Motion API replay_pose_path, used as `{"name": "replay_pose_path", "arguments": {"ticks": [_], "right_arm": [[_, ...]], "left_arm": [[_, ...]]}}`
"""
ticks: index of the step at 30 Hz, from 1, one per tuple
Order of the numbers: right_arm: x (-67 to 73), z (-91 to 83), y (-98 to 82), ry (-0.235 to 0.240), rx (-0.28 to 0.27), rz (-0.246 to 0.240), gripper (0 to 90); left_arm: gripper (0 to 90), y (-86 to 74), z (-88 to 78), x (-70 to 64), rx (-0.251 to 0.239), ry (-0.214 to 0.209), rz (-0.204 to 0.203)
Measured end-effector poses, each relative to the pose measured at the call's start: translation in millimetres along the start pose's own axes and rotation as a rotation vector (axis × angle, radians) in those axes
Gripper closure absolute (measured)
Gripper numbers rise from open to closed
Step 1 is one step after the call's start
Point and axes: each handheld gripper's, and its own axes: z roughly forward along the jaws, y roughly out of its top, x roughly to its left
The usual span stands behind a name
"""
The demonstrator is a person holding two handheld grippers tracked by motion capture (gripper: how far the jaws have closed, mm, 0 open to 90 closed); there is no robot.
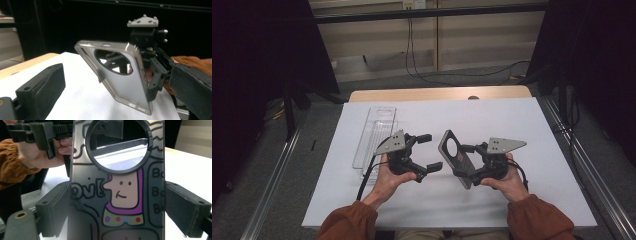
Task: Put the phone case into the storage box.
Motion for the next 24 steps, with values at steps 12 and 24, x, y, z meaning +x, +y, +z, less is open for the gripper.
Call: {"name": "replay_pose_path", "arguments": {"ticks": [12, 24], "right_arm": [[4.9, 7.7, -1.2, 0.089, 0.015, 0.001, 12.1], [9.5, 10.5, 1.3, 0.145, 0.001, 0.012, 12.1]], "left_arm": [[0.7, -0.9, 0.6, -0.2, -0.004, -0.036, -0.01], [0.7, -6.1, 7.6, -2.0, 0.003, -0.1, -0.021]]}}
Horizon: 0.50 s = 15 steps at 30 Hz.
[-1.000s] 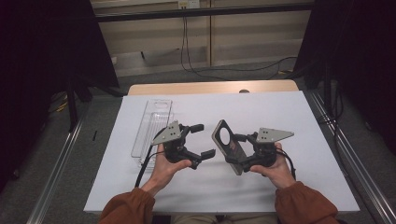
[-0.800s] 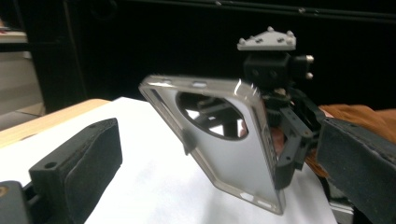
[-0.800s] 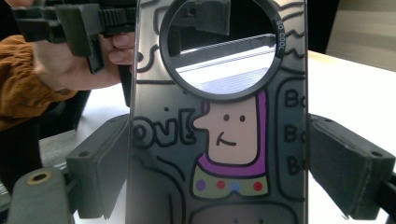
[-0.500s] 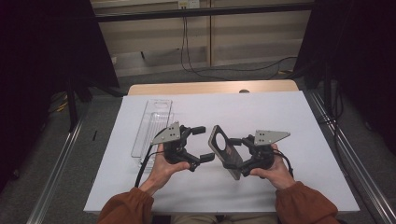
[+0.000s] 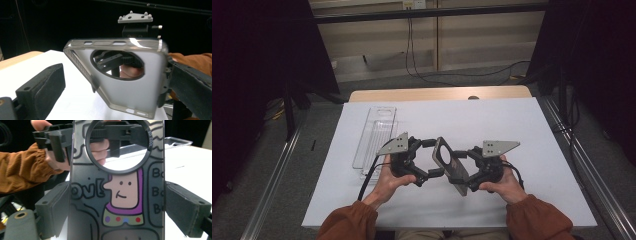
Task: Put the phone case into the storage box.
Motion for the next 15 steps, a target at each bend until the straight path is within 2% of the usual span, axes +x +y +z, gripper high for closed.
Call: {"name": "replay_pose_path", "arguments": {"ticks": [2, 3, 6, 15], "right_arm": [[0.8, 2.1, -0.6, 0.012, 0.01, 0.001, 12.0], [0.8, 2.1, -0.6, 0.012, 0.01, 0.001, 12.0], [1.0, 3.5, -0.5, 0.032, 0.007, 0.006, 12.0], [3.1, 6.9, -0.3, 0.04, 0.019, -0.003, 12.0]], "left_arm": [[1.5, -1.3, 1.1, 0.4, 0.005, -0.019, -0.003], [1.5, -1.7, 1.8, -0.2, 0.005, -0.008, -0.008], [1.5, -2.3, 2.7, 0.7, 0.007, -0.015, -0.009], [0.8, -3.3, 4.7, 1.8, 0.002, -0.024, -0.007]]}}
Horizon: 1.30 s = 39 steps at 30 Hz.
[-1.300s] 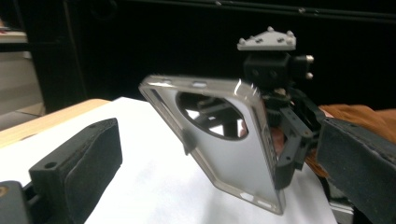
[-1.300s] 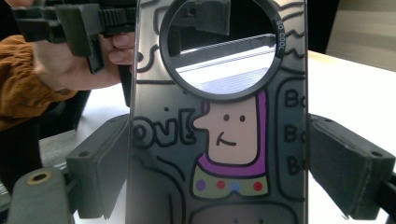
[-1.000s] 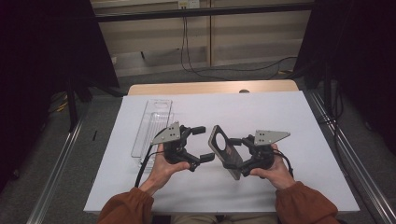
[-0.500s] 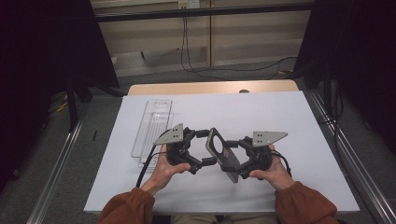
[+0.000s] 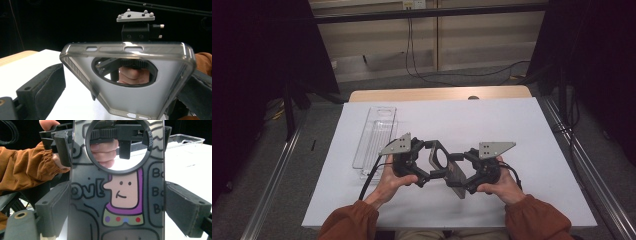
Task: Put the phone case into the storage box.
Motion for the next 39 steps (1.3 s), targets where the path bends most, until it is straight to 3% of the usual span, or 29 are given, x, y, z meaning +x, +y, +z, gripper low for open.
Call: {"name": "replay_pose_path", "arguments": {"ticks": [6, 17, 26, 39], "right_arm": [[0.6, 0.3, 0.1, 0.013, 0.003, 0.0, 12.0], [0.5, 2.1, 0.6, 0.013, 0.005, -0.003, 12.0], [0.7, 2.3, 0.2, 0.037, 0.014, 0.0, 12.0], [0.8, 2.7, -0.5, 0.035, 0.021, 0.003, 12.1]], "left_arm": [[1.3, -0.7, 1.5, -0.9, -0.008, -0.02, -0.006], [0.8, -0.6, 2.0, -0.1, -0.012, -0.019, -0.006], [3.4, -0.4, 2.7, -1.3, -0.006, -0.04, 0.008], [8.6, -0.1, 3.2, -2.2, -0.008, -0.06, 0.006]]}}
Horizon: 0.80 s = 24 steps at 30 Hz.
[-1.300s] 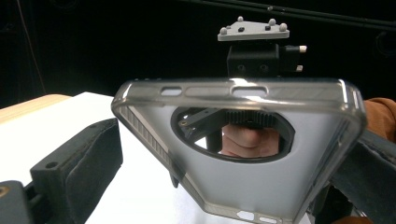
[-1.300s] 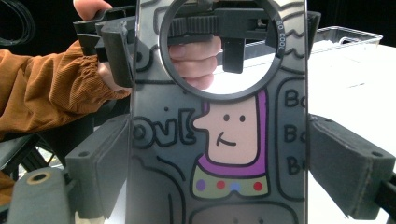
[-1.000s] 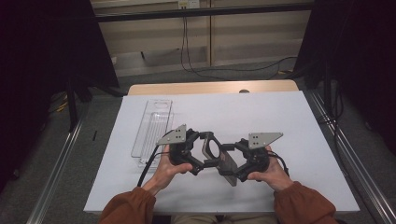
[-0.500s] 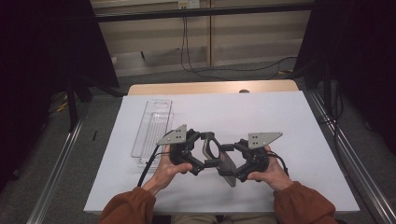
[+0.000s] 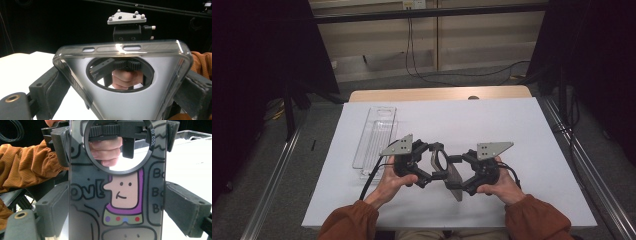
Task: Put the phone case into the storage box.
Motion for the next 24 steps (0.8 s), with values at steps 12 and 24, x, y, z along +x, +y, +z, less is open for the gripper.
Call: {"name": "replay_pose_path", "arguments": {"ticks": [12, 24], "right_arm": [[-0.2, 0.0, 0.6, 0.0, 0.004, -0.006, 11.9], [0.8, 2.2, 0.0, -0.01, 0.006, 0.004, 8.1]], "left_arm": [[10.3, 2.6, 0.9, -1.3, 0.015, 0.009, -0.01], [11.2, 5.4, 2.1, -4.7, 0.018, 0.019, -0.022]]}}
